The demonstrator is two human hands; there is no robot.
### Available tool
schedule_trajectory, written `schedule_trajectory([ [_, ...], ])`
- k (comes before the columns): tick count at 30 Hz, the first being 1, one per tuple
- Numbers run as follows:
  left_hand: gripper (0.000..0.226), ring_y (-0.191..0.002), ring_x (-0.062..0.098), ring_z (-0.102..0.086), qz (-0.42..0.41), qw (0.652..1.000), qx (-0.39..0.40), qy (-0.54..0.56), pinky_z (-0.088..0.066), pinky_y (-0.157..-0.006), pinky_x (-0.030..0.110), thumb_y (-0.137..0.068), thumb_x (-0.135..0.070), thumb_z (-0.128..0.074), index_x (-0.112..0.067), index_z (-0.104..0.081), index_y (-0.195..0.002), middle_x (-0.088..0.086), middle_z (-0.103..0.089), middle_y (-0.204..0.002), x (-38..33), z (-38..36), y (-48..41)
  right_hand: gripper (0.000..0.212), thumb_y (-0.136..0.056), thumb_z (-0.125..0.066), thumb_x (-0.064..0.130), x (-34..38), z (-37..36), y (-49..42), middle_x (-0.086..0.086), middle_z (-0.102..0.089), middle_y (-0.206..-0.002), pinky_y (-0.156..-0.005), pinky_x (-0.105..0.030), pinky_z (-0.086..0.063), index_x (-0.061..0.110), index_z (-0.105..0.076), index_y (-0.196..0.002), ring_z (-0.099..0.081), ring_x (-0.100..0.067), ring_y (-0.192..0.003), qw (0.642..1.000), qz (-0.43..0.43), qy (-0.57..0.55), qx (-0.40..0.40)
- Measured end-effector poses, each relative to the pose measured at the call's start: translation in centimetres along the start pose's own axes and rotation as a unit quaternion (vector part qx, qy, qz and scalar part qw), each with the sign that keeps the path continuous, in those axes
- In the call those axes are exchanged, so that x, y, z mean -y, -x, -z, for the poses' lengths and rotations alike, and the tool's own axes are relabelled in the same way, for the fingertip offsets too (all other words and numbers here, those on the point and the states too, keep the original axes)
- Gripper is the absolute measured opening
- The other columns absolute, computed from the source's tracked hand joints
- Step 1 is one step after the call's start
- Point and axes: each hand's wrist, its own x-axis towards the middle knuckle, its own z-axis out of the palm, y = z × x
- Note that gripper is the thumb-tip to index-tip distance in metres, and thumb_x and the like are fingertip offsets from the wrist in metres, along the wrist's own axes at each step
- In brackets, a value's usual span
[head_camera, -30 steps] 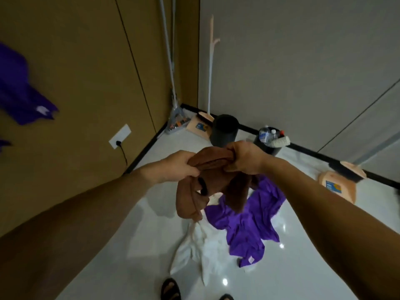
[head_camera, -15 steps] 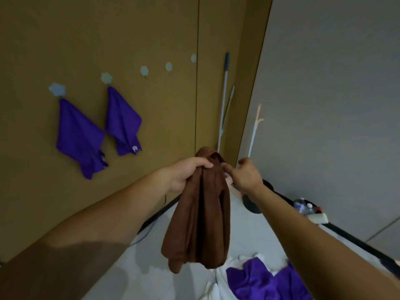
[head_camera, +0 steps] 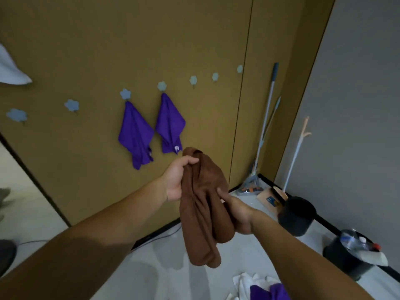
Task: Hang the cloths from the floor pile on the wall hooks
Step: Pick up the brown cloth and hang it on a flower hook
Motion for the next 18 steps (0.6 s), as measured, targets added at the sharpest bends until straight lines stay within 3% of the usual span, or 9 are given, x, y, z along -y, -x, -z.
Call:
schedule_trajectory([
  [3, 0.038, -0.092, 0.028, -0.069, -0.031, 0.999, -0.004, 0.016, -0.051, -0.091, 0.036, -0.079, -0.026, -0.055, 0.0, -0.074, -0.099, 0.018, -0.071, -0.103, -1.1, 0.8, 1.2, 0.076, -0.084, -0.049, 0.072, 0.6, -2.6, -0.6, -0.014, -0.063, -0.128, -0.111, -0.05, -0.036, 0.013, -0.06, -0.129, -0.056, -0.033, -0.122, 0.999, 0.015, -0.045, 0.019],
  [6, 0.037, -0.086, 0.026, -0.07, -0.039, 0.999, -0.02, 0.01, -0.055, -0.081, 0.032, -0.084, -0.028, -0.05, -0.002, -0.075, -0.092, 0.016, -0.072, -0.096, -2.4, 2.3, 2.0, 0.074, -0.088, -0.051, 0.063, 1.2, -4.8, -1.2, -0.018, -0.056, -0.133, -0.113, -0.05, -0.033, 0.004, -0.056, -0.133, -0.054, -0.035, -0.121, 0.987, 0.027, -0.152, 0.044],
  [8, 0.038, -0.077, 0.026, -0.071, -0.019, 0.998, -0.061, -0.015, -0.058, -0.072, 0.032, -0.089, -0.027, -0.047, -0.001, -0.074, -0.086, 0.016, -0.072, -0.087, -3.1, 3.7, 2.4, 0.062, -0.092, -0.052, 0.049, 1.9, -6.2, -1.8, -0.021, -0.059, -0.127, -0.105, -0.047, -0.041, 0.001, -0.057, -0.132, -0.06, -0.036, -0.111, 0.973, 0.05, -0.219, 0.049],
  [10, 0.031, -0.066, 0.025, -0.069, 0.004, 0.99, -0.122, -0.073, -0.059, -0.064, 0.034, -0.09, -0.023, -0.046, -0.003, -0.068, -0.081, 0.015, -0.07, -0.076, -3.8, 5.5, 3.0, 0.046, -0.093, -0.056, 0.037, 3.2, -7.6, -2.5, -0.021, -0.067, -0.117, -0.088, -0.042, -0.052, 0.0, -0.068, -0.117, -0.068, -0.034, -0.1, 0.973, 0.059, -0.22, 0.022],
  [14, 0.01, -0.058, 0.027, -0.061, -0.031, 0.918, -0.28, -0.28, -0.055, -0.062, 0.04, -0.079, -0.001, -0.052, -0.004, -0.061, -0.079, 0.02, -0.061, -0.078, -5.7, 11.4, 4.9, 0.032, -0.092, -0.055, 0.029, 5.7, -9.6, -3.6, -0.017, -0.073, -0.087, -0.075, -0.038, -0.056, 0.005, -0.074, -0.083, -0.07, -0.029, -0.074, 0.993, 0.017, -0.08, -0.08],
  [18, 0.005, -0.059, 0.028, -0.062, -0.059, 0.845, -0.37, -0.382, -0.051, -0.057, 0.038, -0.073, -0.002, -0.064, 0.002, -0.063, -0.072, 0.019, -0.063, -0.069, -7.4, 17.6, 6.9, 0.023, -0.092, -0.057, 0.023, 7.9, -11.1, -4.1, -0.018, -0.072, -0.091, -0.089, -0.047, -0.053, 0.004, -0.069, -0.095, -0.067, -0.033, -0.085, 0.991, 0.019, 0.003, -0.131],
])
